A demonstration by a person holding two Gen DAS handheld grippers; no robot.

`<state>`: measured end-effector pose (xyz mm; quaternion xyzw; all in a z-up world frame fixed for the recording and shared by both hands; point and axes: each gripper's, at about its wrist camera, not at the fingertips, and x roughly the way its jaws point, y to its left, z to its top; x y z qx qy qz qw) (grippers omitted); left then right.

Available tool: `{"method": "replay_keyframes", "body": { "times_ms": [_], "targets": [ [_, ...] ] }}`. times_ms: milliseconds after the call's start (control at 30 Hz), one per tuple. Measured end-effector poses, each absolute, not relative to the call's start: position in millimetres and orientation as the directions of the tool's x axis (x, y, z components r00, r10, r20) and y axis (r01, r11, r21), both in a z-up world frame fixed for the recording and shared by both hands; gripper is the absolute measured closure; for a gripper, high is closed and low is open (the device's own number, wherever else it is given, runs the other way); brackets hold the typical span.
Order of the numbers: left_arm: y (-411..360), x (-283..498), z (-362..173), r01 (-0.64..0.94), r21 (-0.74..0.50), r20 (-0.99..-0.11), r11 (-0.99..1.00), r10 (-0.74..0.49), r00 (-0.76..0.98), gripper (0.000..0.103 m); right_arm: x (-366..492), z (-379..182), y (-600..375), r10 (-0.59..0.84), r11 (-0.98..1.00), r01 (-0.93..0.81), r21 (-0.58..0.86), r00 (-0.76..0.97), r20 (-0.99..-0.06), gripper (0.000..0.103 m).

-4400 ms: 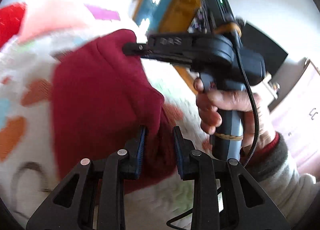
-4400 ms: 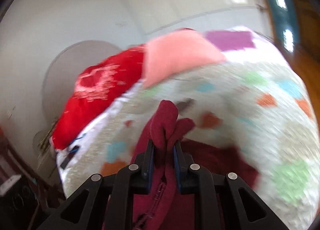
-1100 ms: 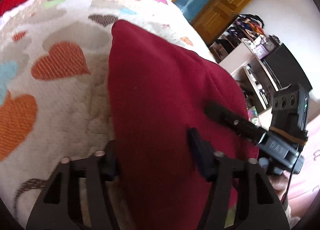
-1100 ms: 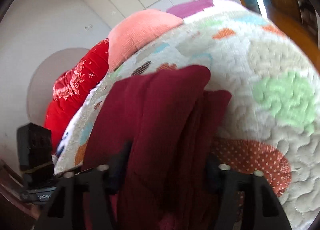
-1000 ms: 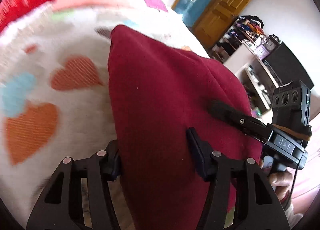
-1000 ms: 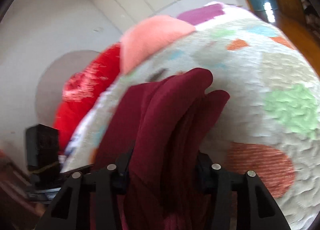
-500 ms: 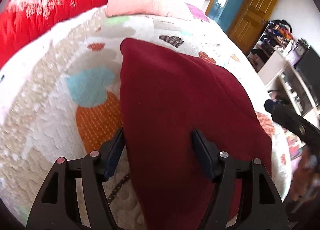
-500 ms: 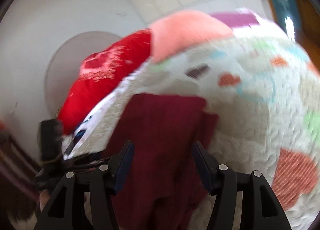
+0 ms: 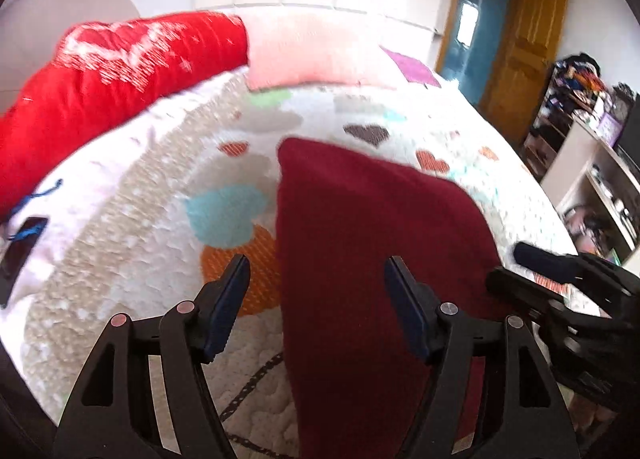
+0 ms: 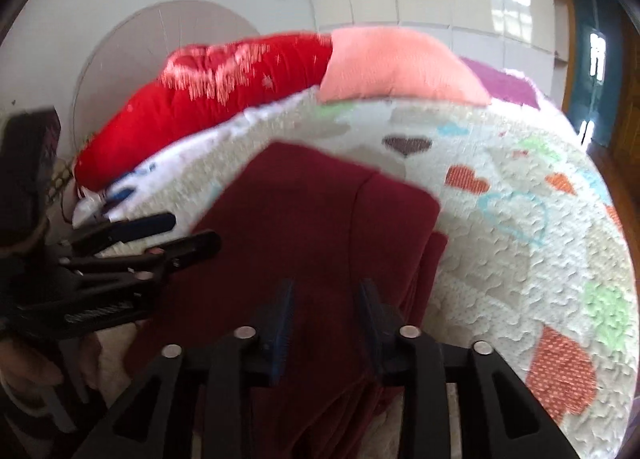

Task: Fold small clothes

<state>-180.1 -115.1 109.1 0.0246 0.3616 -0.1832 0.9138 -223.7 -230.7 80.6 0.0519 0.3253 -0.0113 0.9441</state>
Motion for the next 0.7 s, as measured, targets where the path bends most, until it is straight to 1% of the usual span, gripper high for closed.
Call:
{"method": "replay_keyframes", "body": {
  "times_ms": [33, 100, 200, 300, 400, 467, 533, 700],
  "targets": [
    [-115, -181, 113, 0.344, -0.083, -0.661, 0.935, -0.31, 0.683, 0.034, -227, 86, -230, 0.0, 0.993, 0.068, 0.093, 0.806, -0.592, 0.053],
    [-114, -189, 122, 0.324, -0.058, -0.639, 0.944, -0.284, 0.714, 0.034, -240, 98, -224, -0.019, 0.991, 0.087, 0.102, 0.844, -0.536, 0.051],
    [-115, -201, 134, 0.308, -0.011, -0.612, 0.951, -0.25, 0.751, 0.034, -249, 108, -214, -0.068, 0.987, 0.131, 0.09, 0.861, -0.503, 0.05],
    [-115, -212, 142, 0.297, 0.019, -0.587, 0.955, -0.23, 0.776, 0.034, -255, 114, -210, -0.082, 0.986, 0.141, 0.085, 0.87, -0.487, 0.05],
    [-112, -222, 151, 0.295, 0.013, -0.561, 0.955, -0.237, 0.793, 0.034, -262, 122, -207, -0.1, 0.986, 0.152, 0.075, 0.877, -0.471, 0.049],
    [-110, -226, 155, 0.291, 0.009, -0.547, 0.957, -0.239, 0.803, 0.034, -267, 127, -208, -0.105, 0.985, 0.157, 0.077, 0.883, -0.458, 0.041],
    [-110, -230, 160, 0.287, 0.013, -0.536, 0.958, -0.235, 0.811, 0.034, -269, 130, -208, -0.115, 0.983, 0.167, 0.076, 0.884, -0.453, 0.039],
    [-114, -237, 167, 0.289, 0.032, -0.511, 0.957, -0.233, 0.828, 0.034, -270, 133, -207, -0.117, 0.982, 0.171, 0.08, 0.883, -0.454, 0.038]
  ]
}}
